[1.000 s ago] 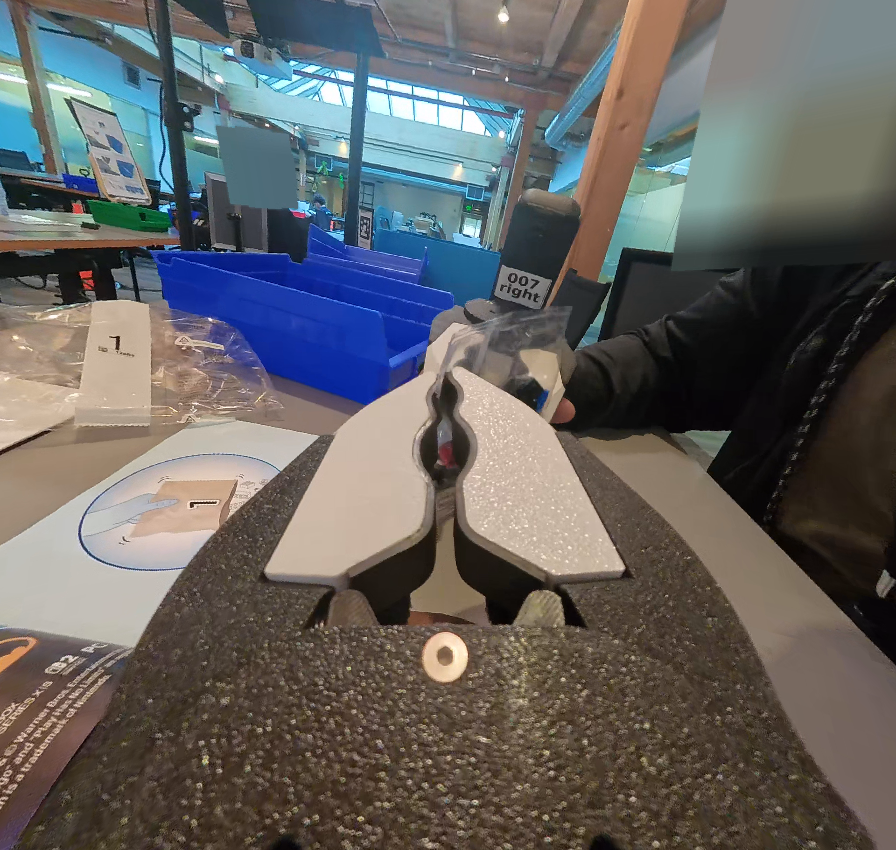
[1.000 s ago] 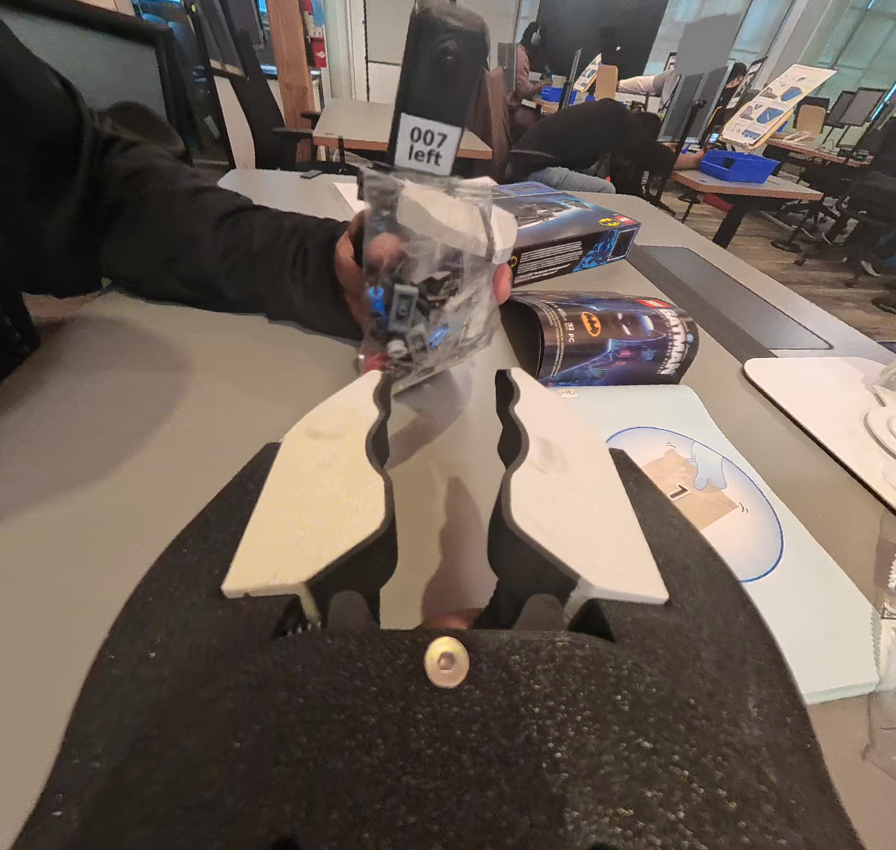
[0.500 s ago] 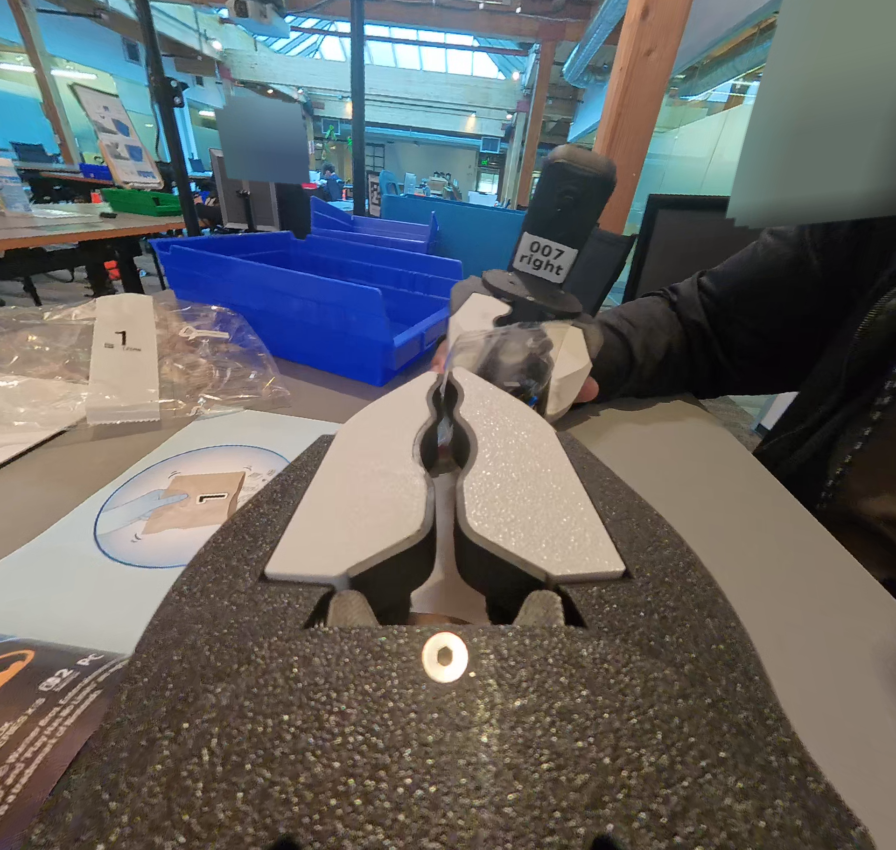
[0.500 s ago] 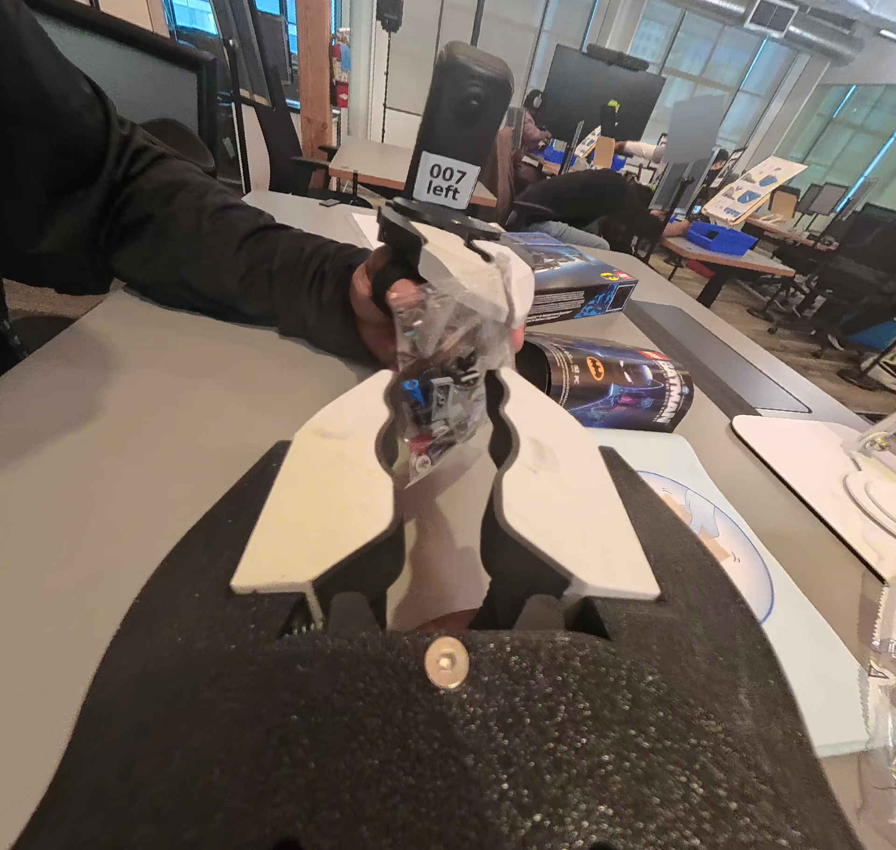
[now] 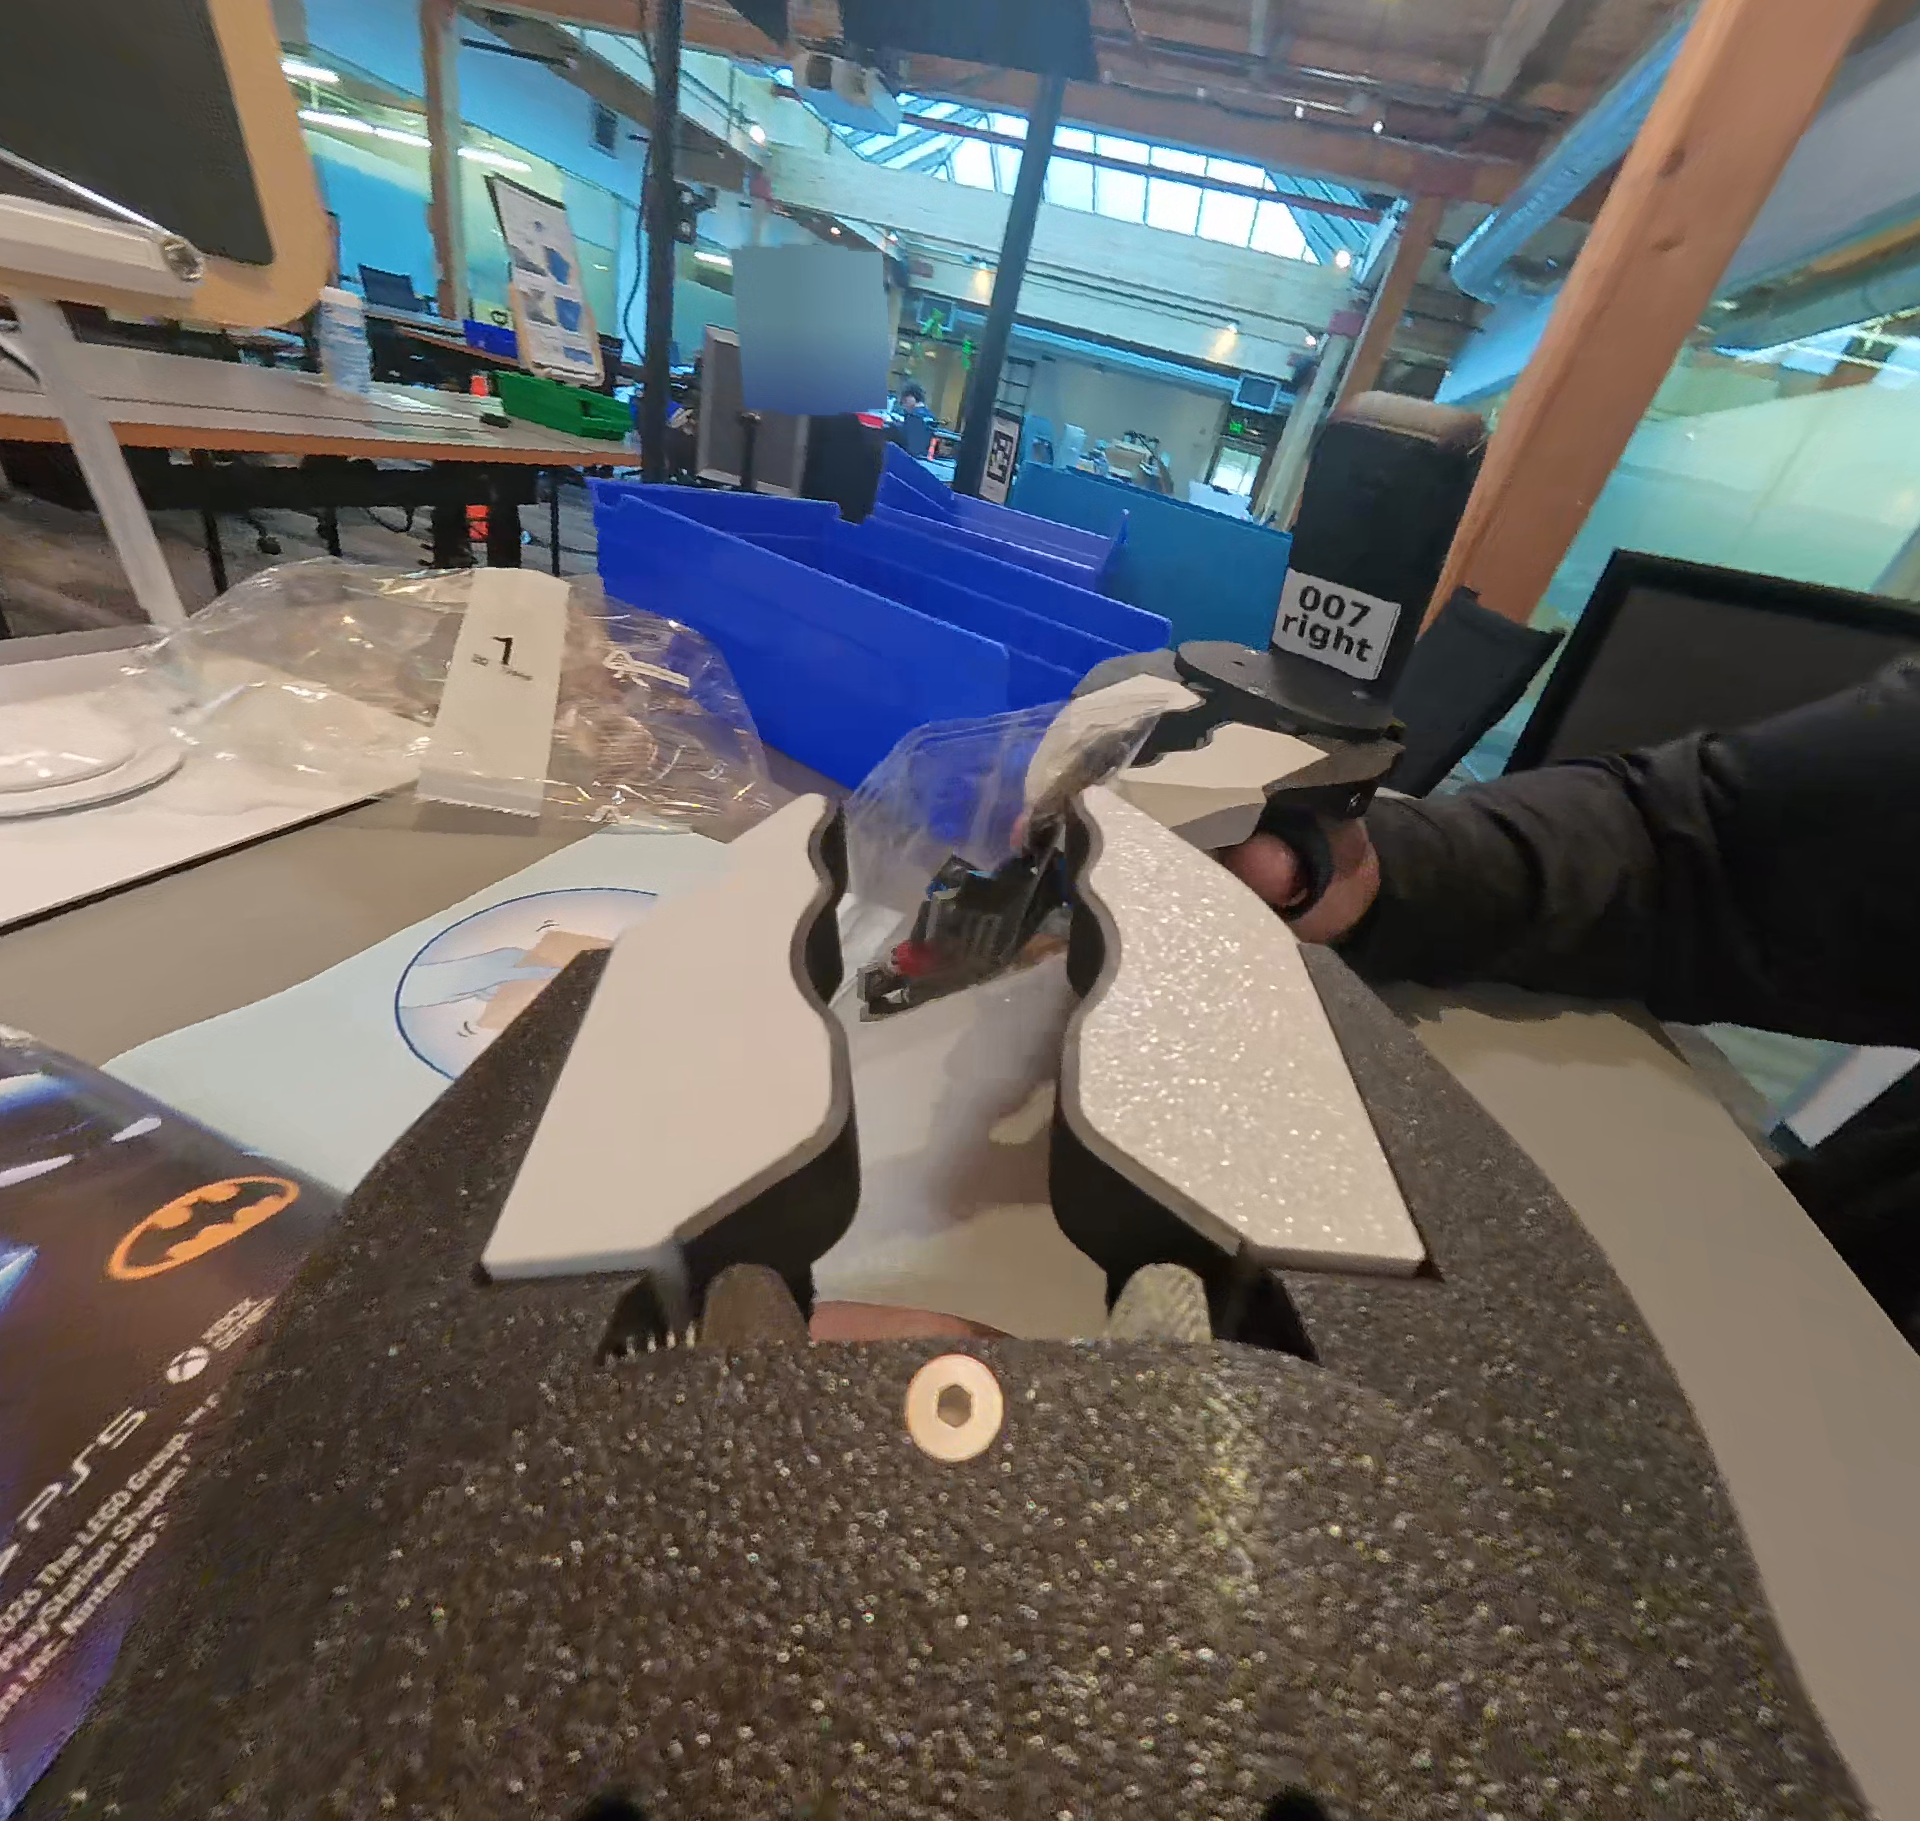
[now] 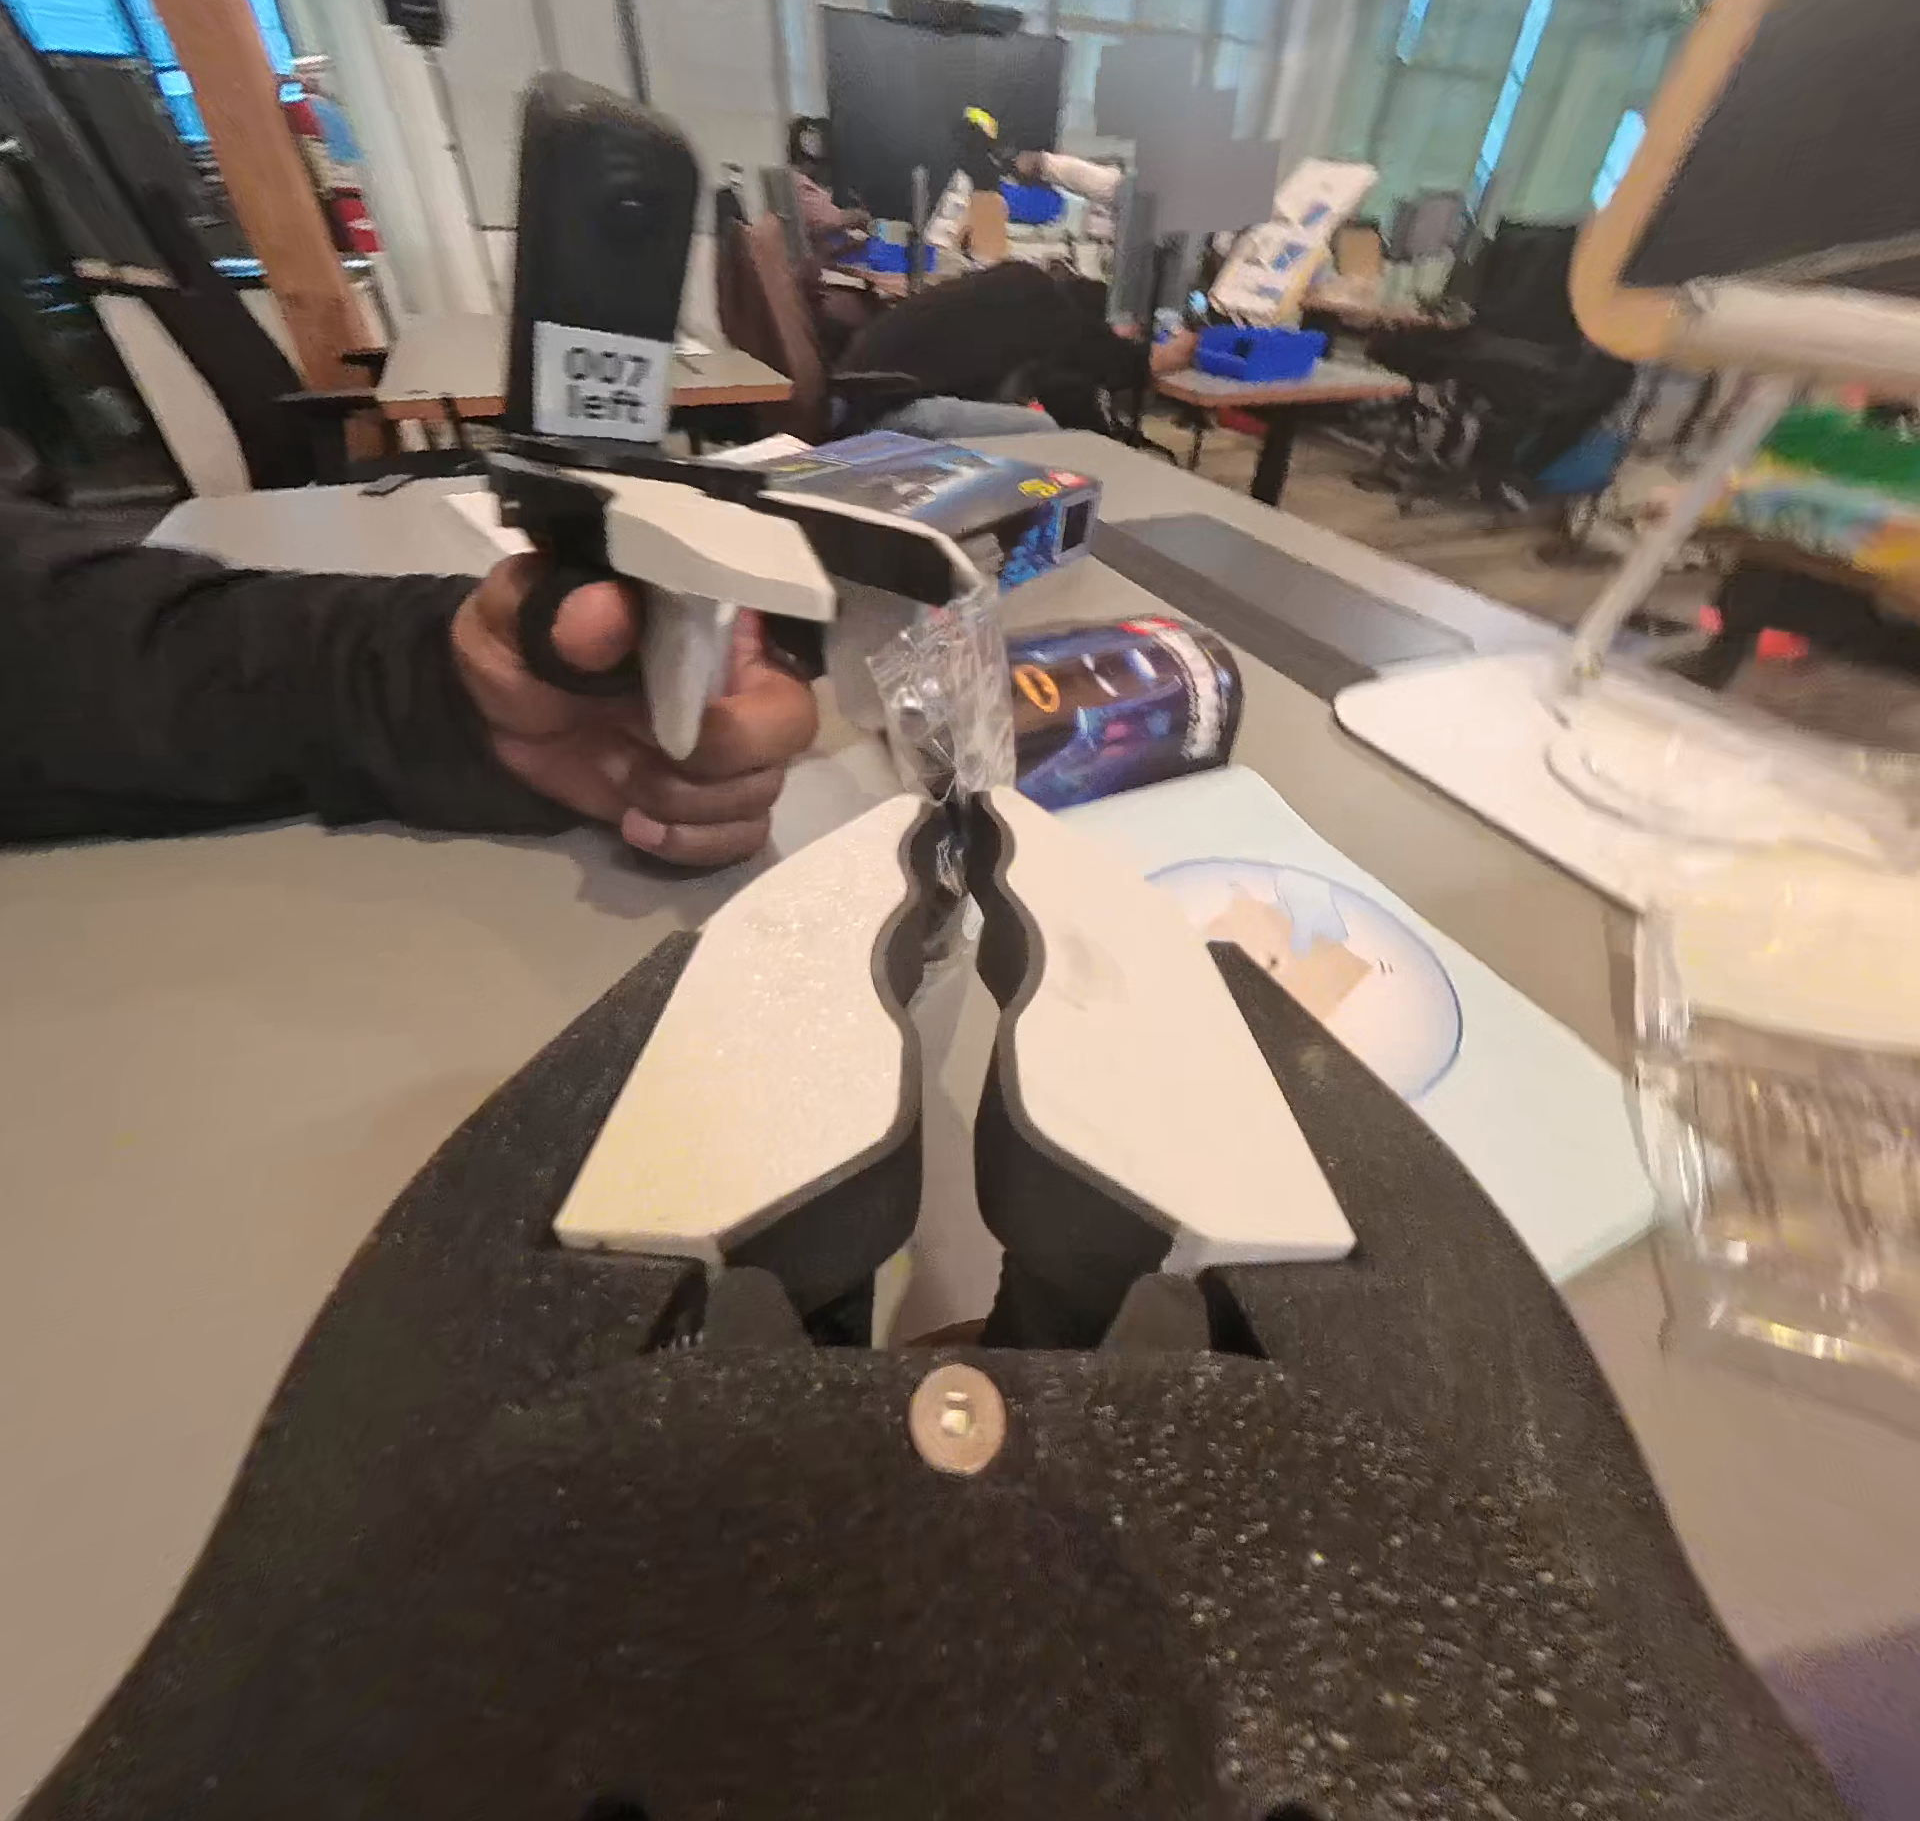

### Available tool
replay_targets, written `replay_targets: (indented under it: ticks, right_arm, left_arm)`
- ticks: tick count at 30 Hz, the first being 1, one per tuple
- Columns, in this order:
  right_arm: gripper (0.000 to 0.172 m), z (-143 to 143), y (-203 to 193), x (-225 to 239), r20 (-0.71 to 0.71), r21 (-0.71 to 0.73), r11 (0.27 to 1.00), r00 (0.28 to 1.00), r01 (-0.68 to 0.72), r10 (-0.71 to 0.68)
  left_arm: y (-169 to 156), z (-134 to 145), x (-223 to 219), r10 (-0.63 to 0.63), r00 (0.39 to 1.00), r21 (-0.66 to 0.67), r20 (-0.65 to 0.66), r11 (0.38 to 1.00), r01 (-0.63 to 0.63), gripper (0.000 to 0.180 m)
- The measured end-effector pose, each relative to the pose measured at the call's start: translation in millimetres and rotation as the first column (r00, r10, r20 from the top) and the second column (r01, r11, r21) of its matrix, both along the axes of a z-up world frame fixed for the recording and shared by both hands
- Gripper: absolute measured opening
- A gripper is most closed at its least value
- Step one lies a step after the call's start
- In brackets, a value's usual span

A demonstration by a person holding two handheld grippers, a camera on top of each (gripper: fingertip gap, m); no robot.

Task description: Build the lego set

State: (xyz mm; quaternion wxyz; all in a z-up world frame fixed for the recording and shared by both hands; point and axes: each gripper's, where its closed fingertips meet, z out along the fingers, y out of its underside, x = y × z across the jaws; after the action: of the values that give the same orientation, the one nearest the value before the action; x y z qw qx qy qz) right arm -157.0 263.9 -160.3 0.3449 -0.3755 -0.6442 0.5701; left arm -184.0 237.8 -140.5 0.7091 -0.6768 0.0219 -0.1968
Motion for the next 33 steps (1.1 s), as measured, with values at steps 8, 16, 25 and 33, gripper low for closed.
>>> replay_targets:
  ticks: [8, 16, 25, 33]
  right_arm:
    - [0.005, -8, -22, 3, 0.111, -0.115, 0.993, 0.993, -0.031, 0.044]
    - [0.005, 1, -5, 0, 0.056, -0.144, 0.988, 0.997, 0.055, -0.047]
    - [0.005, -1, -6, 0, 0.044, -0.087, 0.988, 0.991, 0.13, -0.127]
    - [0.003, 4, -17, 3, -0.002, -0.082, 0.995, 0.998, 0.065, -0.065]
  left_arm:
    - [9, -20, -9, 0.009, 0.991, -0.164, 0.133, 0.986, 0.013, 0.049]
    - [7, -18, -8, -0.011, 0.989, -0.147, 0.15, 0.989, 0.033, 0.048]
    - [15, -11, 12, 0.14, 0.976, -0.076, -0.165, 0.985, -0.154, 0.039]
    - [15, -16, 18, 0.024, 0.998, -0.134, 0.052, 0.991, -0.017, 0.03]
